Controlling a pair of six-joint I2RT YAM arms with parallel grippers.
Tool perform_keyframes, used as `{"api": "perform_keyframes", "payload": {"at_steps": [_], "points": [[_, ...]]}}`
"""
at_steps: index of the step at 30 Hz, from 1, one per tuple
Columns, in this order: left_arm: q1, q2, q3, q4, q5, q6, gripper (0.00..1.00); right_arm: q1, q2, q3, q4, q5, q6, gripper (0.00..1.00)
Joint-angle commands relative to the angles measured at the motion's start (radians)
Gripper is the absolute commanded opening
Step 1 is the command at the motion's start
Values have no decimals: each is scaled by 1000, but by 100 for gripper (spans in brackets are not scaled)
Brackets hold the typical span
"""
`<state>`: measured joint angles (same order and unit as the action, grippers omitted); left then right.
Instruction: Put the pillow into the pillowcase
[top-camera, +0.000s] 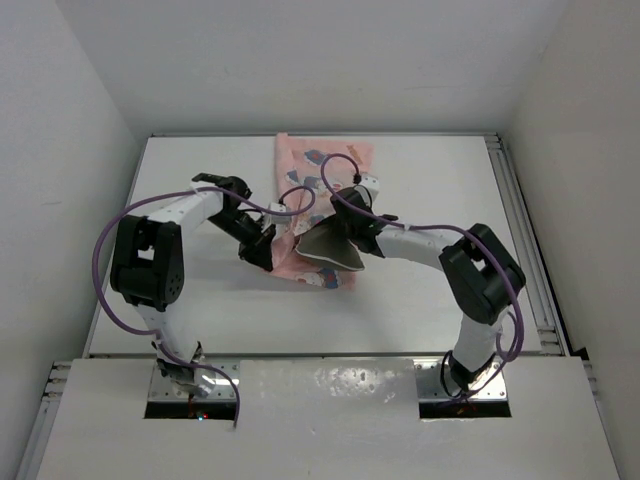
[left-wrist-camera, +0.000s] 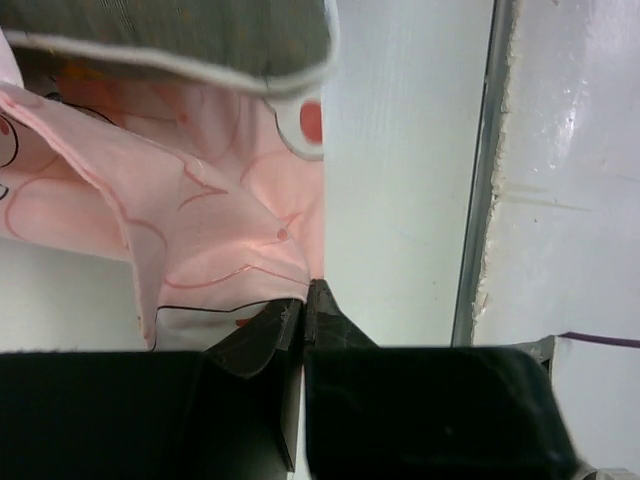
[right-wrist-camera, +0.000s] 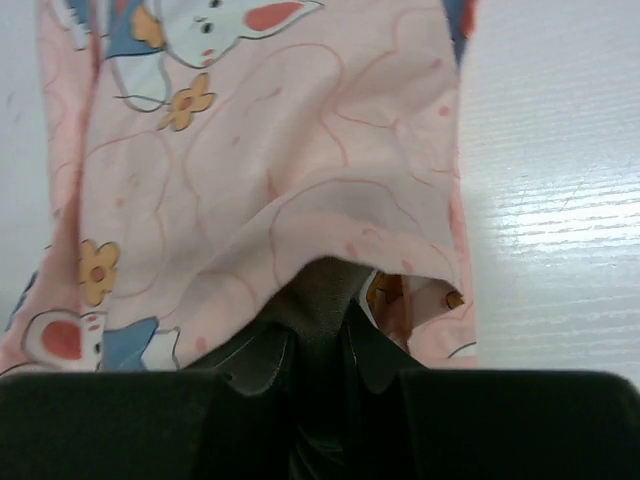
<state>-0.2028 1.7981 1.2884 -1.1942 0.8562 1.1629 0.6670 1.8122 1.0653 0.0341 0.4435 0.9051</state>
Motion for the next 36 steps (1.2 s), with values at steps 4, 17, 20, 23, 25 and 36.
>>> {"api": "perform_keyframes", "payload": {"at_steps": [4, 17, 20, 23, 25, 36], "points": [[20, -25, -6, -125, 52, 50, 0, -70, 58, 120, 49, 115, 54, 0], [71, 75, 77, -123, 188, 5, 0, -30, 156, 354, -123, -20, 15, 52], [103, 96, 84, -123, 198, -12, 0, -53, 216, 479, -357, -215, -197, 83], [121, 87, 55, -116, 187, -3, 0, -14, 4, 190, -245, -189, -296, 99], [120, 76, 43, -97, 179, -9, 0, -9, -140, 29, -155, -177, -281, 99], [118, 50, -32, 45, 35, -132, 0, -6, -394, -458, -39, -198, 69, 0]]}}
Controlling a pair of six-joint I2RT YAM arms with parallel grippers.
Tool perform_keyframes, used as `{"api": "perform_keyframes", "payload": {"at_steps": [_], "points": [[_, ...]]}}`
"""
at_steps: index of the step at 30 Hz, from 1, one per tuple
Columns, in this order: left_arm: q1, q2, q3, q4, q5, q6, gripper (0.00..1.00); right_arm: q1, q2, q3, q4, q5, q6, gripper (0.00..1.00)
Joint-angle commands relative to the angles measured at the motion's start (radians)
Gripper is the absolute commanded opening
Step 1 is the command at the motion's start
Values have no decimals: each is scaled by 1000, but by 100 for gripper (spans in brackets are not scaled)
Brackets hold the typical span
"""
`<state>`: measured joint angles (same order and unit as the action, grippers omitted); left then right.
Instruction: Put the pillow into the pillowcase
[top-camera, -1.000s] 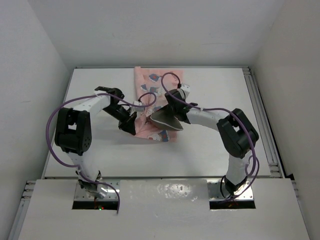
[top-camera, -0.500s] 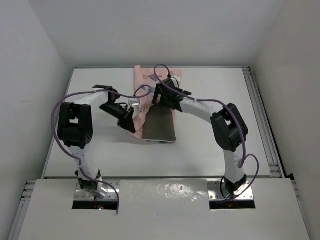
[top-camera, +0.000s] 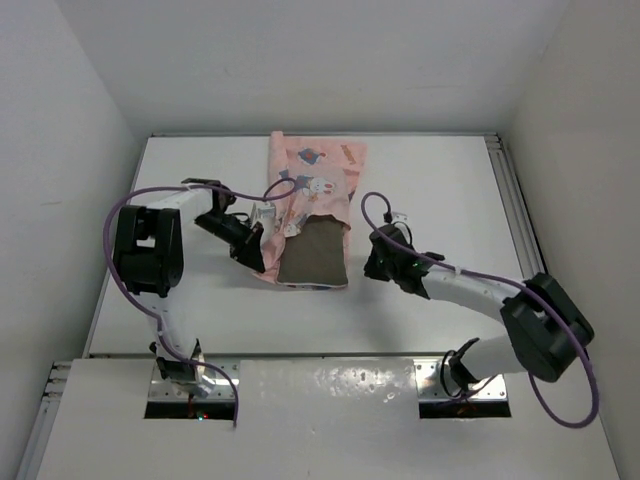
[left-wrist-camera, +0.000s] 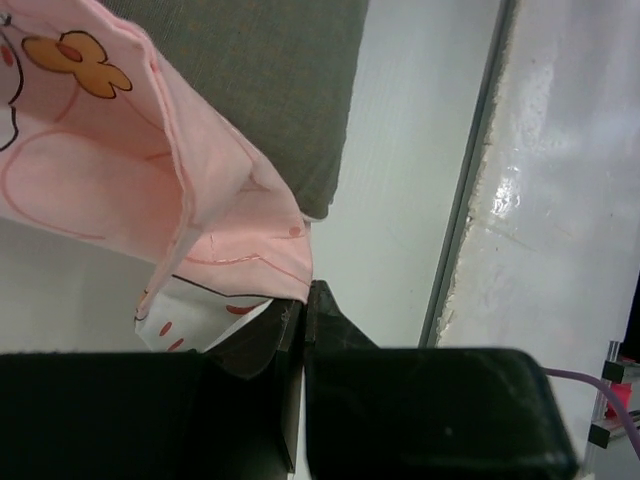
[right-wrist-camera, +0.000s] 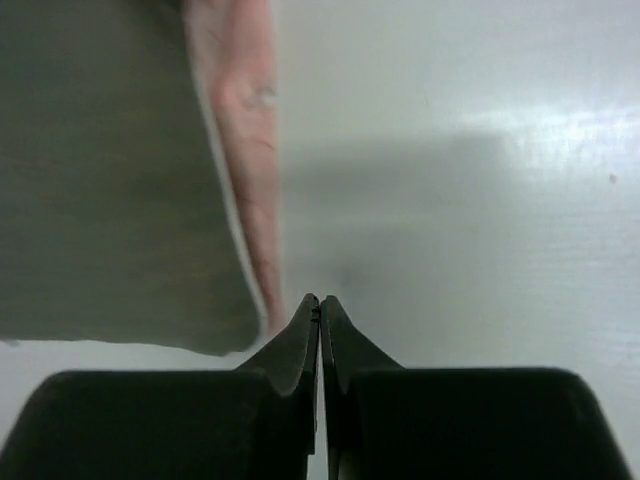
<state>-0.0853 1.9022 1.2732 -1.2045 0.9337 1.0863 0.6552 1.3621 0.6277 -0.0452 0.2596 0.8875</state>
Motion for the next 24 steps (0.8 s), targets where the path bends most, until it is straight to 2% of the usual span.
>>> {"api": "perform_keyframes", "payload": {"at_steps": [1, 2, 4, 5, 6, 8, 10, 12, 16, 21, 22, 23, 24], "points": [[-1, -58, -24, 69, -55, -86, 0, 14, 69, -7, 41, -26, 73, 1], [-1, -69, -28, 95, -67, -100, 0, 18, 84, 3, 68, -36, 56, 6], [-2, -78, -31, 112, -98, -127, 0, 43, 103, 41, 76, -42, -32, 25], [-4, -86, -34, 128, -104, -137, 0, 82, 98, 53, 79, -8, -66, 37], [-4, -88, -34, 132, -113, -144, 0, 107, 82, 61, 79, 24, -106, 61], [-7, -89, -40, 141, -115, -157, 0, 176, 60, 70, 76, 122, -186, 76], [-11, -91, -49, 148, -113, -164, 0, 207, 42, 69, 100, 159, -229, 86], [-17, -88, -54, 161, -116, -180, 0, 231, 52, 76, 131, 168, -231, 88], [-33, -84, -48, 163, -116, -192, 0, 230, 226, 213, 97, 155, -183, 92], [-47, -94, -37, 155, -104, -189, 0, 204, 437, 404, 84, 67, -168, 89], [-47, -94, -35, 154, -99, -187, 0, 198, 462, 432, 76, 46, -159, 86], [-50, -94, -34, 149, -95, -186, 0, 190, 500, 455, 71, 24, -156, 66], [-50, -94, -28, 145, -92, -180, 0, 187, 508, 490, 76, 6, -156, 53]]}}
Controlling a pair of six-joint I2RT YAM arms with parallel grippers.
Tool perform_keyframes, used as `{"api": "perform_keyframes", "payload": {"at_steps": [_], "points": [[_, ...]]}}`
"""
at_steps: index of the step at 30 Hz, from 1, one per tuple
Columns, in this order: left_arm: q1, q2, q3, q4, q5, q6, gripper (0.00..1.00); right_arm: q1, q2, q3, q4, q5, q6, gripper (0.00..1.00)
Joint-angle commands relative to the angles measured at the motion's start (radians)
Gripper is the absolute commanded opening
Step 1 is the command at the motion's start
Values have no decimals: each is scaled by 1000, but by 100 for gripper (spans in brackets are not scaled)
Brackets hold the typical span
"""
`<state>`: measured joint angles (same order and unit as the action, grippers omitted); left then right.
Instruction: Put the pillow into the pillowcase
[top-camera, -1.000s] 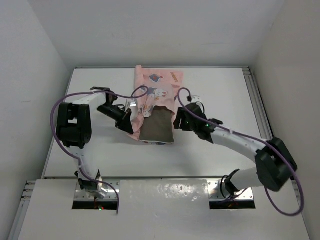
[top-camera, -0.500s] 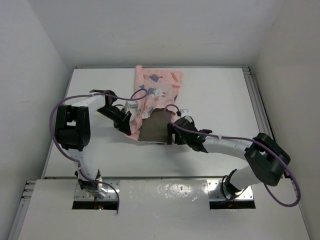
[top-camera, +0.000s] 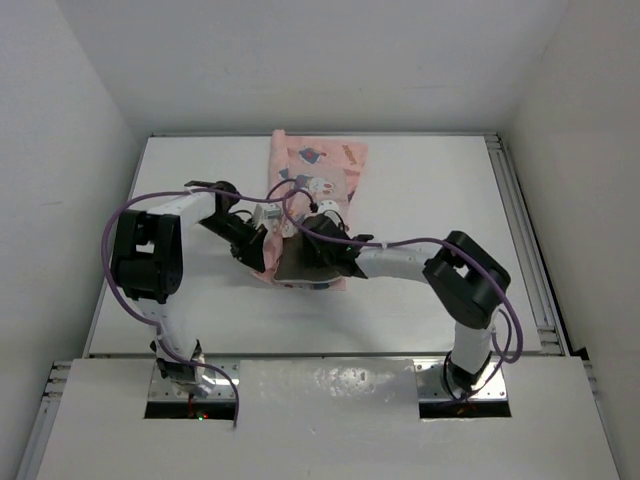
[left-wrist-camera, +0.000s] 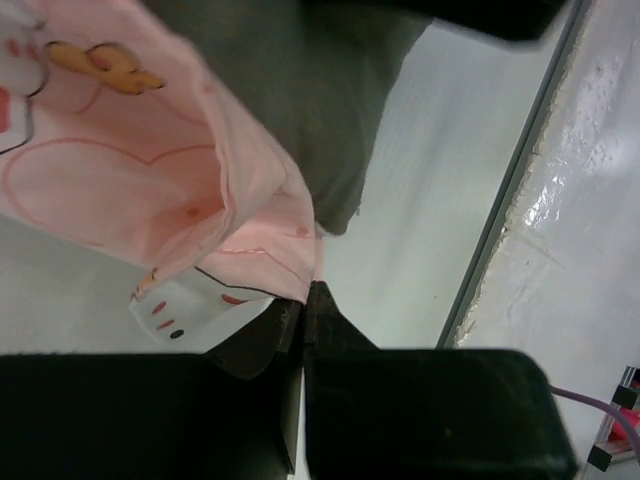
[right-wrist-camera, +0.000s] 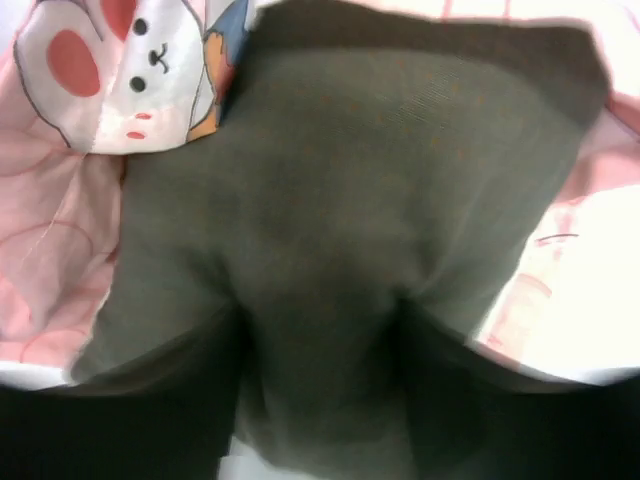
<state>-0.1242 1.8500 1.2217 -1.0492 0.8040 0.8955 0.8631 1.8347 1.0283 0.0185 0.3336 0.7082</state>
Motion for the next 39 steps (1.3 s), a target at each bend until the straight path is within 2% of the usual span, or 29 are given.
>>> {"api": "perform_keyframes", "payload": {"at_steps": [1, 2, 3, 5, 9, 13, 16, 18, 21, 23, 24, 25, 26, 27, 28, 29, 30, 31, 32, 34, 35, 38, 39], "points": [[-12, -43, 25, -17, 43, 14, 0, -29, 38, 102, 21, -74, 19, 39], [-12, -41, 27, -18, 50, 17, 0, -30, 31, 110, 47, -74, -5, 13], [-14, -43, 35, -23, 54, 23, 0, -35, 26, 125, 58, -77, -13, 1], [-14, -37, 41, -29, 63, 28, 0, -53, 2, 141, 81, -85, -21, 0], [-20, -20, 59, -35, 80, 54, 0, -94, -26, 161, 271, -78, 11, 0], [-26, -6, 116, -119, 148, 124, 0, -102, 27, 231, 362, 53, 57, 0], [-29, 20, 223, -270, 259, 270, 0, -104, 119, 326, 279, 97, 79, 0], [-28, 20, 285, -270, 308, 221, 0, -107, 178, 387, 203, 171, 114, 0], [-28, 5, 323, -270, 328, 226, 0, -113, 222, 455, 129, 244, 134, 0], [-29, -1, 331, -270, 356, 215, 0, -119, 280, 542, 47, 240, 128, 0], [-26, -5, 334, -268, 388, 206, 0, -136, 337, 582, 9, 170, 114, 13], [-23, -8, 338, -271, 388, 198, 0, -148, 360, 626, -47, 106, 114, 13], [-19, -14, 352, -272, 438, 180, 0, -171, 376, 698, -127, 35, 75, 57], [-6, -18, 363, -272, 463, 171, 0, -180, 380, 714, -156, -73, 62, 71], [0, -26, 392, -270, 507, 166, 0, -185, 350, 713, -181, -96, 27, 78], [8, -40, 410, -268, 523, 164, 0, -193, 315, 649, -170, -105, -1, 89], [17, -47, 432, -268, 537, 166, 0, -196, 269, 598, -148, -113, -25, 95], [21, -54, 471, -270, 558, 169, 0, -200, 215, 472, -76, -108, -91, 99], [23, -66, 492, -268, 573, 175, 0, -211, 90, 399, -36, -101, -123, 99], [28, -78, 531, -270, 618, 183, 0, -229, -36, 273, 30, -70, -182, 99], [28, -89, 541, -268, 627, 194, 0, -252, -157, 162, 62, -77, -200, 99], [23, -95, 555, -268, 658, 207, 0, -303, -357, -21, 77, -145, -239, 99], [23, -97, 556, -268, 666, 207, 0, -314, -397, -98, 75, -195, -277, 96]]}}
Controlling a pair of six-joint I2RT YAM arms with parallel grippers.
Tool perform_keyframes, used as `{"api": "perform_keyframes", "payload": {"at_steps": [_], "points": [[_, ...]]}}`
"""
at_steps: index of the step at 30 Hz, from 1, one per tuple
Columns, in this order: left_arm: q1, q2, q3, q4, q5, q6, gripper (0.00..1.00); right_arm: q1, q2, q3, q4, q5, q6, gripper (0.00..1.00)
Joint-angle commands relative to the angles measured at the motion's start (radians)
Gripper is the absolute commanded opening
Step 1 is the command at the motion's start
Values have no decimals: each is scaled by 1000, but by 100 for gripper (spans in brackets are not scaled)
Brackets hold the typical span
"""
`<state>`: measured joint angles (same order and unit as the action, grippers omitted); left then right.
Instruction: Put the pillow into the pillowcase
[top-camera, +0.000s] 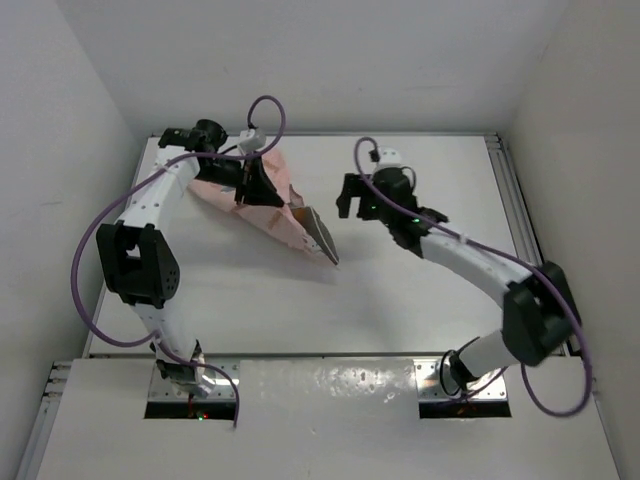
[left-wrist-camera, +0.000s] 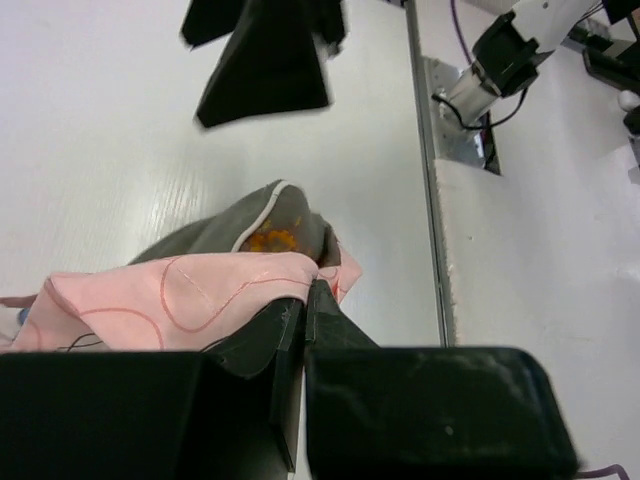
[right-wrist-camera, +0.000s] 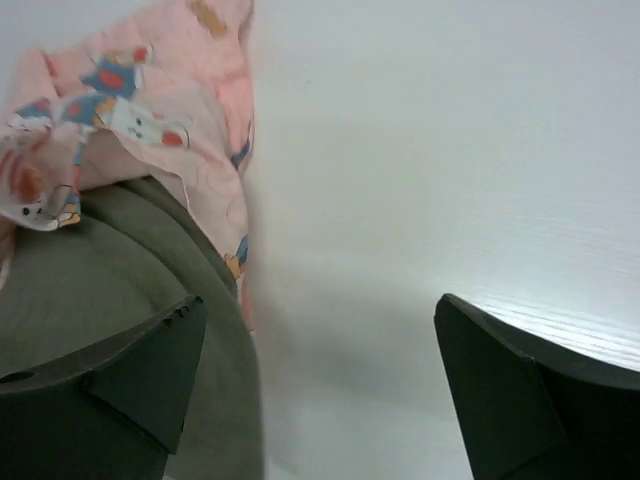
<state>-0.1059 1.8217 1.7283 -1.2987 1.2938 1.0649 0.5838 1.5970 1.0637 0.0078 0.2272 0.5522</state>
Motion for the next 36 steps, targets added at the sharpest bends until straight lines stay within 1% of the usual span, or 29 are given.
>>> {"api": "perform_keyframes", "payload": {"at_steps": [1, 2, 3, 5, 6, 7, 8, 10, 11, 13, 19, 20, 22, 23, 25, 28, 29, 33, 35, 36], "points": [[3, -71, 53, -20, 179, 38, 0, -35, -202, -134, 87, -89, -139, 92], [5, -73, 54, -19, 182, 37, 0, -36, -239, -199, 87, -157, -168, 86], [3, -78, 57, -19, 183, 37, 0, -36, -303, -227, 92, -198, -201, 74], [-5, -85, 65, -19, 179, 40, 0, -13, -350, -272, 66, -274, -274, 59], [-8, -87, 65, -19, 179, 43, 0, -3, -379, -274, 48, -281, -287, 49], [-11, -88, 66, -19, 177, 46, 0, 13, -390, -271, 6, -284, -308, 32], [-12, -93, 70, -17, 179, 46, 0, 45, -400, -266, -3, -284, -320, 25], [-12, -101, 76, -14, 197, 49, 0, 106, -430, -258, -57, -269, -351, 23], [-12, -101, 80, -14, 203, 49, 0, 128, -436, -257, -57, -258, -360, 23], [-14, -108, 82, -14, 216, 61, 0, 183, -451, -263, -49, -230, -382, 32], [-23, -110, 45, -14, 188, 76, 0, 252, -410, -223, -26, -180, -446, 41], [-26, -108, 39, -17, 191, 76, 0, 255, -401, -222, -19, -172, -454, 50], [-35, -104, 28, -19, 187, 81, 0, 258, -375, -217, 16, -141, -462, 57], [-38, -105, 27, -19, 185, 84, 0, 258, -343, -214, 20, -135, -466, 62], [-49, -108, 17, -19, 183, 89, 0, 254, -307, -202, 34, -126, -472, 64], [-54, -105, 10, -19, 182, 96, 0, 249, -234, -194, 55, -156, -471, 63], [-54, -104, 10, -19, 183, 96, 0, 246, -198, -192, 61, -160, -463, 57], [-57, -96, 14, -19, 191, 95, 0, 248, -147, -214, 92, -192, -408, 38], [-55, -96, 14, -19, 190, 98, 0, 248, -146, -241, 121, -200, -373, 35], [-54, -98, 14, -19, 190, 96, 0, 249, -146, -263, 139, -195, -364, 30]]}}
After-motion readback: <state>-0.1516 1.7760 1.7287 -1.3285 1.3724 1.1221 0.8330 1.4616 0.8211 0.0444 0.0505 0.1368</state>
